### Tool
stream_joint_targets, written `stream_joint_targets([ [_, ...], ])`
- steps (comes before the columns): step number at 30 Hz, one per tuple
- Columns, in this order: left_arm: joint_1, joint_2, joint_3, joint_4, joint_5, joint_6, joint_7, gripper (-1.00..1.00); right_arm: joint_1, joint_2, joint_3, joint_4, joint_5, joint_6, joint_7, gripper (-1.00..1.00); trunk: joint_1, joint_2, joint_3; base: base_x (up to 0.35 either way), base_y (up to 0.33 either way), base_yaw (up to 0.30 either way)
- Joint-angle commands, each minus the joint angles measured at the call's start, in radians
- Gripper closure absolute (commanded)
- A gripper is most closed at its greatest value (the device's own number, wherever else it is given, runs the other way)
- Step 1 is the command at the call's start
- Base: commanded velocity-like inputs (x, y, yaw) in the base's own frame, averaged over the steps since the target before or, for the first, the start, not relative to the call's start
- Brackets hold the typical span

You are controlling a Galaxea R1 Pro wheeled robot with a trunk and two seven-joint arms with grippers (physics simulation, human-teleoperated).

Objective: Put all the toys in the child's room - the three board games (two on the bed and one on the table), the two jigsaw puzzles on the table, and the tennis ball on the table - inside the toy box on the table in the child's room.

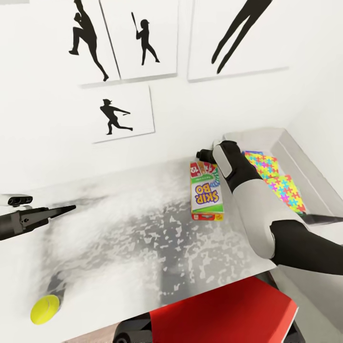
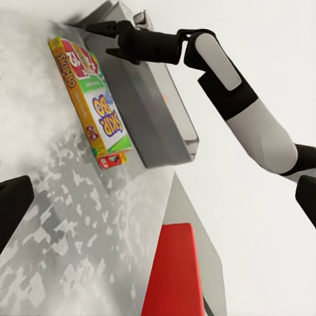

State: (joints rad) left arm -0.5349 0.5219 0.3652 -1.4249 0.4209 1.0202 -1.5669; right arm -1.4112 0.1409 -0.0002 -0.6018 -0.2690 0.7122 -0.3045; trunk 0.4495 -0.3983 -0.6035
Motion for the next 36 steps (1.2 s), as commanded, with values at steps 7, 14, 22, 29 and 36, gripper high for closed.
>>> stream_joint_targets([
  [7, 0.000, 0.001, 0.000, 0.000, -0.001, 0.011, -0.004, -1.00, -0.023, 0.000, 0.000, -0.001, -0.010, 0.007, -0.008, -1.00, 0.000, -0.002, -0.013, 0.000, 0.000, 0.000],
  [14, 0.000, 0.001, 0.001, 0.000, -0.001, 0.012, -0.004, -1.00, -0.032, 0.002, -0.001, -0.001, -0.010, 0.009, -0.008, -1.00, 0.000, -0.002, -0.017, 0.000, 0.000, 0.000],
  [22, 0.000, 0.002, 0.001, 0.000, -0.001, 0.012, -0.004, -1.00, -0.034, 0.002, 0.001, 0.001, -0.011, 0.009, -0.008, -1.00, 0.000, -0.002, -0.018, 0.000, 0.000, 0.000],
  [29, 0.000, 0.001, 0.001, 0.000, -0.001, 0.012, -0.004, -1.00, -0.034, 0.001, 0.002, 0.003, -0.012, 0.008, -0.009, -1.00, 0.000, -0.002, -0.018, 0.000, 0.000, 0.000],
  [36, 0.000, 0.001, 0.000, 0.000, -0.001, 0.012, -0.004, -1.00, -0.034, 0.001, 0.001, 0.003, -0.012, 0.007, -0.010, -1.00, 0.000, -0.002, -0.018, 0.000, 0.000, 0.000],
])
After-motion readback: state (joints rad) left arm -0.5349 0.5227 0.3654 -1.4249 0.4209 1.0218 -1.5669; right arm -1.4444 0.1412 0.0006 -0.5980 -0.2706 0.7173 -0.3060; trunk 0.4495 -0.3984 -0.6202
